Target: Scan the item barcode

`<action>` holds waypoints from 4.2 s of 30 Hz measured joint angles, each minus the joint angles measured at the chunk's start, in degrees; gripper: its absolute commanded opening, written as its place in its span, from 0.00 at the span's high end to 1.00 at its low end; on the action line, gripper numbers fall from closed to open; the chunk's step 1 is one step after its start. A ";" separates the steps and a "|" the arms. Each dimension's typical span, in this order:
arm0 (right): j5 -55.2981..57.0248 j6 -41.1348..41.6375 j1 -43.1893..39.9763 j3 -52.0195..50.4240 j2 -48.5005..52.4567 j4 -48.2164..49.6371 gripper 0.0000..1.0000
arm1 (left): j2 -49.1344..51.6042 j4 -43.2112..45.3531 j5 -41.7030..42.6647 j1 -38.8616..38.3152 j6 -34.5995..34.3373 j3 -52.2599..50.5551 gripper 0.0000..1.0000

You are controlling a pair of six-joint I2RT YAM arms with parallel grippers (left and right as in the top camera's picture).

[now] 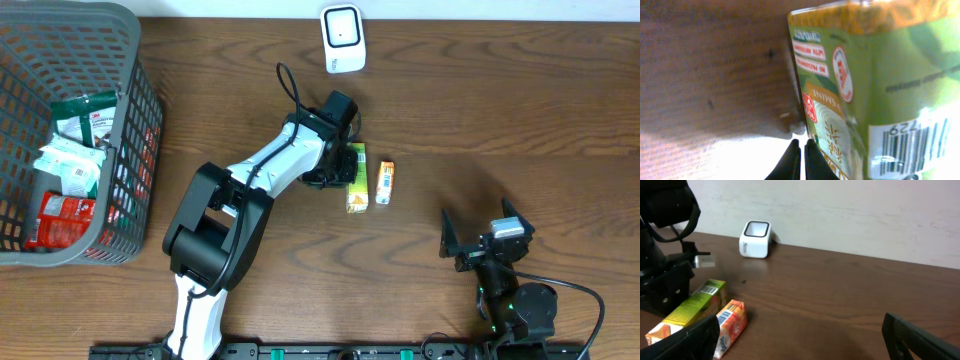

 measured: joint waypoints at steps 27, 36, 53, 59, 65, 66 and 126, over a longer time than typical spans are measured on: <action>0.00 0.00 0.00 0.00 0.00 0.00 0.01 | 0.00 1.84 -2.19 -0.04 0.00 0.00 0.92; 0.00 0.00 0.00 0.00 0.00 0.00 0.01 | 0.00 1.81 0.35 -0.04 0.02 0.00 0.92; 0.00 0.00 0.00 0.00 0.00 0.02 0.01 | -1.05 -5.29 -1.86 3.50 0.48 3.41 0.76; 0.00 0.00 0.00 0.00 0.00 0.02 0.01 | -10.05 -13.55 -10.21 7.08 1.07 12.94 0.50; 0.00 0.00 0.00 0.00 0.00 0.00 0.01 | -23.32 -15.26 -15.45 15.39 1.16 21.14 0.47; 0.00 0.00 0.00 0.00 0.00 0.02 0.01 | -25.40 -15.23 -16.09 17.79 0.83 21.62 0.47; 0.00 0.00 0.00 0.00 0.00 0.00 0.01 | -9.66 -14.23 -19.21 66.36 2.16 9.62 0.02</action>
